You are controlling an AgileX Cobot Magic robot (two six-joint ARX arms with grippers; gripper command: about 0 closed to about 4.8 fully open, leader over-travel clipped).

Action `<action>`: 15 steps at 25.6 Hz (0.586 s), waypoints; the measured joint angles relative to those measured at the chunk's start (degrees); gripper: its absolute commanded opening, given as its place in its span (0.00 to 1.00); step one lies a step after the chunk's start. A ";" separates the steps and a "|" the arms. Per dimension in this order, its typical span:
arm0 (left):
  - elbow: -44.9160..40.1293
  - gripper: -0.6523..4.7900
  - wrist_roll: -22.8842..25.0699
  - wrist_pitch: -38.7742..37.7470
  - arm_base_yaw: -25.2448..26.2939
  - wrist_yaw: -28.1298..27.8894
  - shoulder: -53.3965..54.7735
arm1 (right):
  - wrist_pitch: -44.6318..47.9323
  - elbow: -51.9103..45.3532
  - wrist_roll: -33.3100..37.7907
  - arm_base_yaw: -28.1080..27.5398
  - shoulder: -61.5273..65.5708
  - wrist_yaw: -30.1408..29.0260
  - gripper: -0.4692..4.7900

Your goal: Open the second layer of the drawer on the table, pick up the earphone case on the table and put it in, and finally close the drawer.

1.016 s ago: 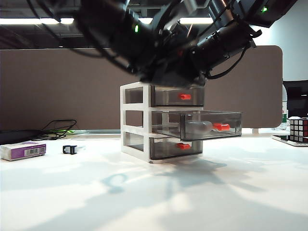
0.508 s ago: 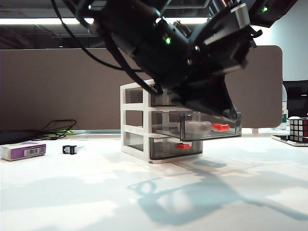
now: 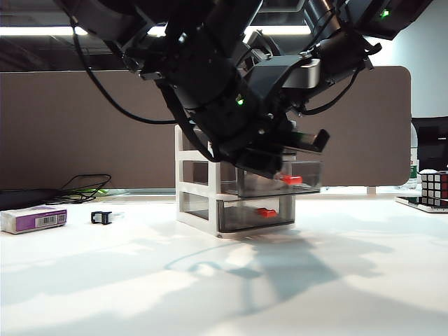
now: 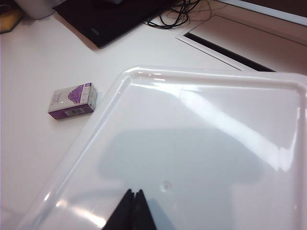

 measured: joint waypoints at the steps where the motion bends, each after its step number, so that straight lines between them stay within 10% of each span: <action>1: 0.00 0.11 -0.63 0.57 0.17 -1.38 0.20 | 0.00 0.00 -0.02 0.00 0.00 -0.02 0.08; 15: -0.02 0.11 -4.57 7.56 1.60 -16.98 4.68 | 0.81 0.28 -0.15 0.00 0.87 -0.39 0.08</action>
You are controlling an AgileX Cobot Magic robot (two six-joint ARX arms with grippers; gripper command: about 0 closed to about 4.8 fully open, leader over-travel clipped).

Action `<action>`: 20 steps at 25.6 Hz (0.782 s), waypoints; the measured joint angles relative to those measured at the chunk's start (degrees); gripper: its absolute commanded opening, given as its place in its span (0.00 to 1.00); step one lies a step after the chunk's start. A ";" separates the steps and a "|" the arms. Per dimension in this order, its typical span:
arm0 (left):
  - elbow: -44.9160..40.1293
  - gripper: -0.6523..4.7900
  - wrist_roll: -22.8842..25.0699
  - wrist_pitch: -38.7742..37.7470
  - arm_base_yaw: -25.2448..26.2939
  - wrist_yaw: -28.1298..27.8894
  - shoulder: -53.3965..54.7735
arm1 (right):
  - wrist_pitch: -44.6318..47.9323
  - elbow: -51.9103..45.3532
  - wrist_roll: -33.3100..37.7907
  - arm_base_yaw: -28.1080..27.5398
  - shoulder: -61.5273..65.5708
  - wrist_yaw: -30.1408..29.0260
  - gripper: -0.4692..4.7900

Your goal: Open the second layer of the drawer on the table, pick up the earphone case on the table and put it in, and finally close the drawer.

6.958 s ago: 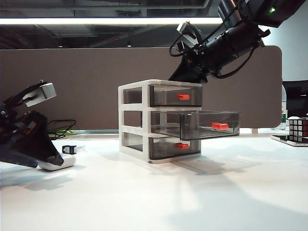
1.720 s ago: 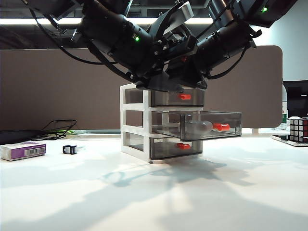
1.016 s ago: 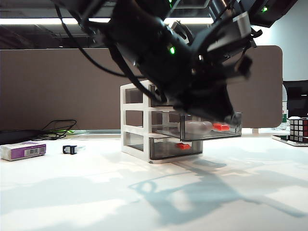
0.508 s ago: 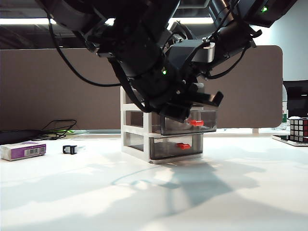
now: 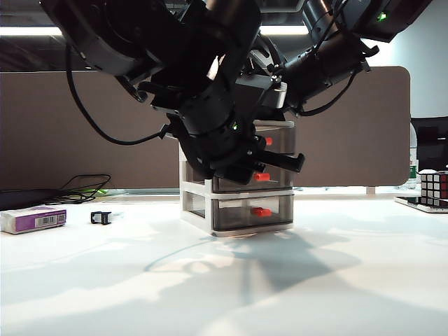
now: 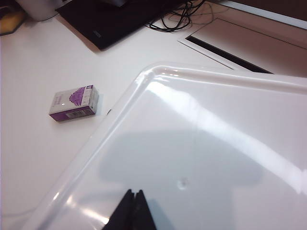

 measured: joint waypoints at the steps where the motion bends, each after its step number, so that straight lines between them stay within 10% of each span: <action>1: -0.02 0.11 0.15 0.00 0.04 0.81 -0.02 | 0.00 0.00 0.00 0.00 0.02 -0.02 0.08; 15: -1.70 0.11 9.49 -23.21 -2.36 7.39 -20.96 | -0.39 -0.39 4.39 1.11 -6.75 -8.83 0.08; 20: -4.81 0.11 9.79 -10.88 -1.55 1.22 -39.98 | -6.69 -2.47 0.79 -4.83 -11.82 -0.70 0.08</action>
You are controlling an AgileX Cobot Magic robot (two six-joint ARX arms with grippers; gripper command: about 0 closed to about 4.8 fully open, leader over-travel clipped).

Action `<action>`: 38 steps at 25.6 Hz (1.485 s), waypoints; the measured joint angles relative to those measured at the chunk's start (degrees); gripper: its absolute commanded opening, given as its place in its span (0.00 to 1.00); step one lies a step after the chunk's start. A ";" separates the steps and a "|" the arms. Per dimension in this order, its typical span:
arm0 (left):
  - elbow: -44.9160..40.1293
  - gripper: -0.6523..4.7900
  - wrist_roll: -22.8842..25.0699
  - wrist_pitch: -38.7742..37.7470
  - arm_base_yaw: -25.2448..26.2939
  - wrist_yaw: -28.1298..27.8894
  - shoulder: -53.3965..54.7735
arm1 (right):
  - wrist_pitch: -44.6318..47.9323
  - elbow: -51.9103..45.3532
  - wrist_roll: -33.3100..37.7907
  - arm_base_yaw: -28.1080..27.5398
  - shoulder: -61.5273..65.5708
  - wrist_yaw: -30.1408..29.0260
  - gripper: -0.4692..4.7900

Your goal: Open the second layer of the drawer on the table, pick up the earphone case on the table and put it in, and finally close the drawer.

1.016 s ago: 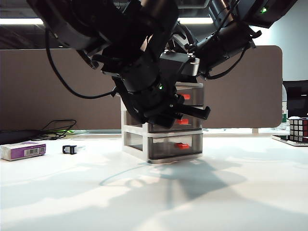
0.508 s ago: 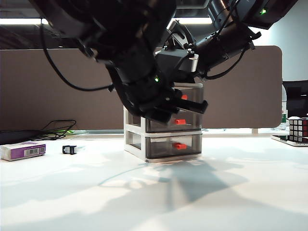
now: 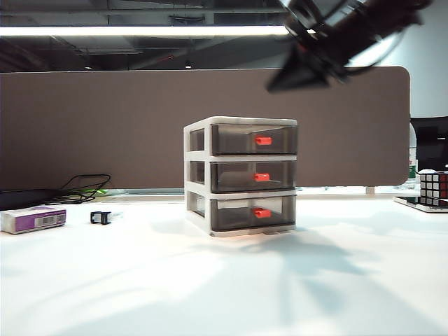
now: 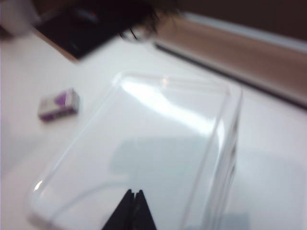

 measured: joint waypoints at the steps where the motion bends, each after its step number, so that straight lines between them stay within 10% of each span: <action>1: -1.84 0.11 -0.22 0.28 1.09 -0.48 -3.41 | -2.75 -0.76 -0.55 0.22 -1.77 0.35 0.08; 17: -29.18 0.11 -6.91 -12.07 0.09 -7.82 -41.59 | 4.26 -32.37 2.80 1.42 -42.25 7.13 0.08; 38: -44.54 0.11 -9.68 -0.46 0.13 -0.11 -44.39 | 3.06 -63.87 10.64 1.97 -88.06 21.42 0.08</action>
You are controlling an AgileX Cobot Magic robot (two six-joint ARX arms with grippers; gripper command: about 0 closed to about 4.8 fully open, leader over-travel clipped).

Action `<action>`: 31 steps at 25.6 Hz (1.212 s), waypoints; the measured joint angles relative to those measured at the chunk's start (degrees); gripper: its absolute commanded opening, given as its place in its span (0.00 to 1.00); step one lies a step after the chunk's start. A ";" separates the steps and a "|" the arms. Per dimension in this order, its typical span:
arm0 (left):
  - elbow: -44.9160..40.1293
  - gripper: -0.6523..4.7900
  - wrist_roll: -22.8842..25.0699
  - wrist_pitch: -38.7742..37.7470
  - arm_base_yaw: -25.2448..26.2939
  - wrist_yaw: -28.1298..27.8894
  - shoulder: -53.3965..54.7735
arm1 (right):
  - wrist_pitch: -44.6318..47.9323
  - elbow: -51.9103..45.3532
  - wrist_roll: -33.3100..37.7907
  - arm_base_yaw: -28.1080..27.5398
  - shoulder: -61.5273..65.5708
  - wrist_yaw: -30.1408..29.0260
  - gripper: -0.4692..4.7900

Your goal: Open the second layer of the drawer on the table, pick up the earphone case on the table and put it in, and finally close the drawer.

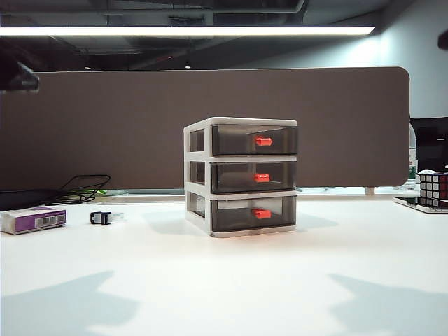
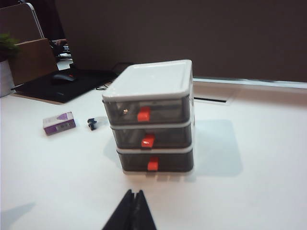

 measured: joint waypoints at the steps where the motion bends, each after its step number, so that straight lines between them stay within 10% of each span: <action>1: -0.96 0.11 -0.07 -0.11 0.00 0.11 0.04 | -1.11 -0.92 0.17 0.00 -1.53 0.33 0.08; 25: -6.51 0.11 0.55 2.05 0.11 1.97 -0.13 | -1.77 -9.09 -2.49 -0.02 -5.90 0.98 0.08; 31: -6.54 0.11 -0.24 3.10 12.46 7.74 -0.13 | -1.77 -9.09 -3.26 -0.09 -5.90 3.72 0.08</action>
